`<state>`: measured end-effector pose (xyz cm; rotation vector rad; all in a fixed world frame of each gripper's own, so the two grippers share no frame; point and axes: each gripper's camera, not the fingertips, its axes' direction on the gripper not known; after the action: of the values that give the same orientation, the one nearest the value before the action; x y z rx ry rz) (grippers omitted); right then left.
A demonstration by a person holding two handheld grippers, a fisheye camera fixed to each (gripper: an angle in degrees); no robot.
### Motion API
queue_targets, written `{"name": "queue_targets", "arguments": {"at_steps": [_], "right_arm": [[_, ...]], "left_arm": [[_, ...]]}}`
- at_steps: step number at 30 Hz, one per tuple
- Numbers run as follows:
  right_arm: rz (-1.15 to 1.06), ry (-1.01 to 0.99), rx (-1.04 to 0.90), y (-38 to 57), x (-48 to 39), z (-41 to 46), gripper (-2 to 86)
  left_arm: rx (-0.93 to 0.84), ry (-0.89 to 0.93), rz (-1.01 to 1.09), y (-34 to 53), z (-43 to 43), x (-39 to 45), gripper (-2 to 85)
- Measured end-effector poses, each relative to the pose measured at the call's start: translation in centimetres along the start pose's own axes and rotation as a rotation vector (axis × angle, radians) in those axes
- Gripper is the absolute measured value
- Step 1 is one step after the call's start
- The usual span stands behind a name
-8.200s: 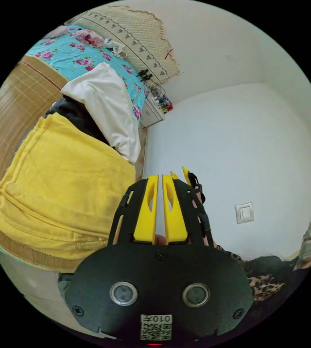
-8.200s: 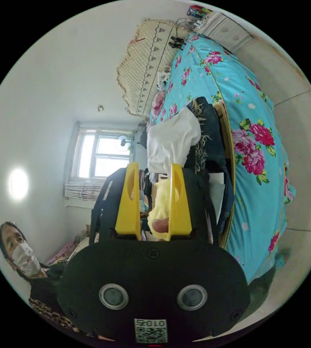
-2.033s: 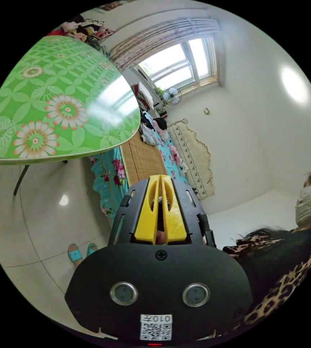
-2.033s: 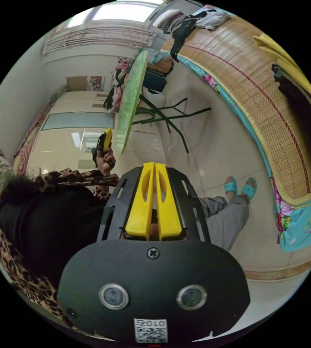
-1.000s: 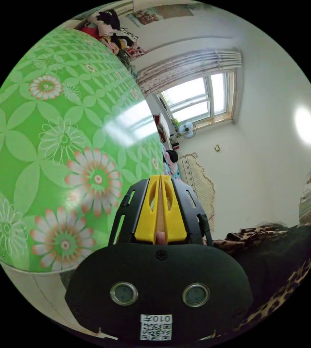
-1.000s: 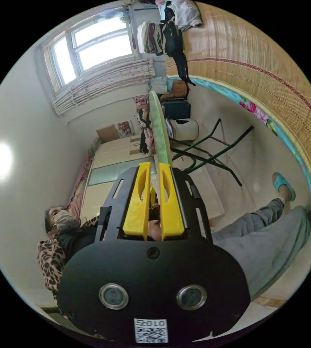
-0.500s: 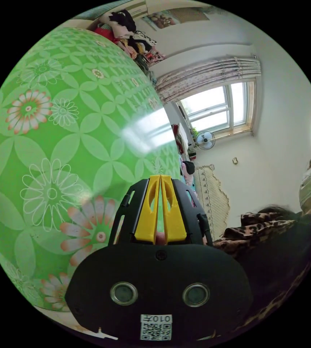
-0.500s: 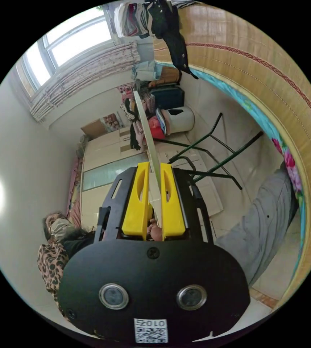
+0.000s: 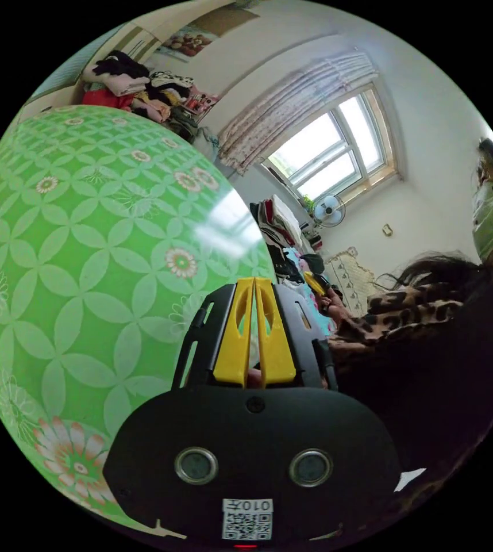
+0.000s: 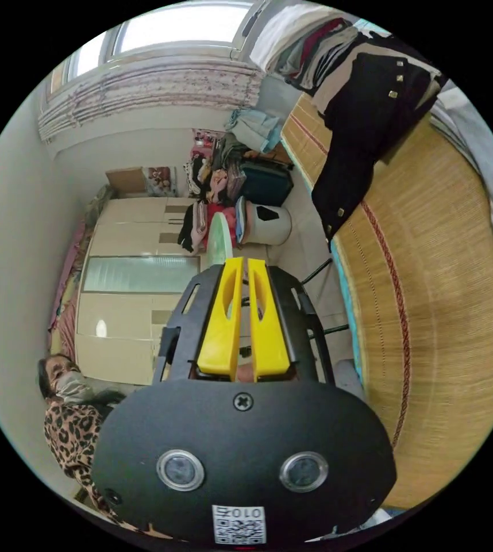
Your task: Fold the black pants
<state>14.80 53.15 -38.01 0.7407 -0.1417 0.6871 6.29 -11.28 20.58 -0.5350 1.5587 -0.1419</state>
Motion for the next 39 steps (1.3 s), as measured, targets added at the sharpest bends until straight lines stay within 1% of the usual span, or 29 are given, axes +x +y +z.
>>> {"name": "queue_targets", "arguments": {"at_steps": [2,3,4,6,7,10,12,15,17,19,21,25,28,30,33,36,38,39], "right_arm": [[-0.037,0.021,0.041,-0.2,3.5,-0.1,3.4],[-0.063,0.030,0.076,-0.2,6.1,-0.2,3.4],[-0.087,0.025,0.093,-0.2,7.3,-0.2,3.5],[-0.149,0.017,0.078,-0.4,12.6,0.7,4.4],[-0.153,0.030,0.072,-0.4,14.1,1.0,4.7],[-0.165,0.063,0.049,-0.4,21.7,2.5,6.1],[-0.082,0.018,0.030,-0.5,28.7,3.3,7.9],[-0.019,-0.011,0.129,-0.1,35.2,1.5,10.6],[-0.017,-0.010,0.177,0.0,38.3,0.2,11.7],[-0.006,0.041,0.200,-0.1,40.9,-0.5,12.5],[0.025,0.080,0.213,-0.2,44.3,-0.7,13.3],[0.016,0.132,0.131,-0.3,47.9,1.9,13.7],[0.003,0.224,0.086,0.6,49.9,4.7,13.7],[-0.025,0.330,0.040,1.3,50.9,7.0,13.6],[-0.062,0.381,-0.052,2.7,52.2,10.3,13.3],[-0.086,0.447,-0.073,4.7,53.2,12.3,12.7],[-0.084,0.454,-0.082,5.8,54.0,12.9,12.4],[-0.067,0.484,-0.049,6.6,54.5,12.6,12.1]], "left_arm": [[0.030,-0.029,0.055,0.2,-0.1,0.6,-0.1],[0.079,-0.076,0.087,0.6,-0.5,1.2,-0.1],[0.114,-0.081,0.135,1.1,-0.7,2.0,-0.1],[0.166,-0.094,0.186,2.4,-0.7,3.8,-0.1],[0.214,-0.135,0.205,3.8,-0.3,5.3,-0.1],[0.291,-0.240,0.204,8.2,2.3,9.3,-0.1],[0.346,-0.290,0.140,11.1,4.3,11.3,-0.1],[0.373,-0.222,0.077,13.8,7.2,13.5,-0.1],[0.387,-0.237,0.065,14.5,8.5,14.9,-0.1],[0.417,-0.291,0.060,14.8,10.0,16.6,-0.1],[0.453,-0.287,0.054,14.9,11.2,17.3,-0.1],[0.492,-0.236,0.006,14.4,14.4,16.9,0.0],[0.491,-0.217,-0.024,13.8,16.4,16.1,0.0],[0.486,-0.215,-0.027,13.6,17.3,15.9,0.0],[0.483,-0.213,-0.035,13.5,18.1,15.4,0.0],[0.494,-0.208,-0.060,13.9,18.4,14.4,0.0],[0.507,-0.204,-0.077,14.3,18.5,13.7,0.0],[0.518,-0.202,-0.091,14.7,18.6,13.3,0.0]]}}
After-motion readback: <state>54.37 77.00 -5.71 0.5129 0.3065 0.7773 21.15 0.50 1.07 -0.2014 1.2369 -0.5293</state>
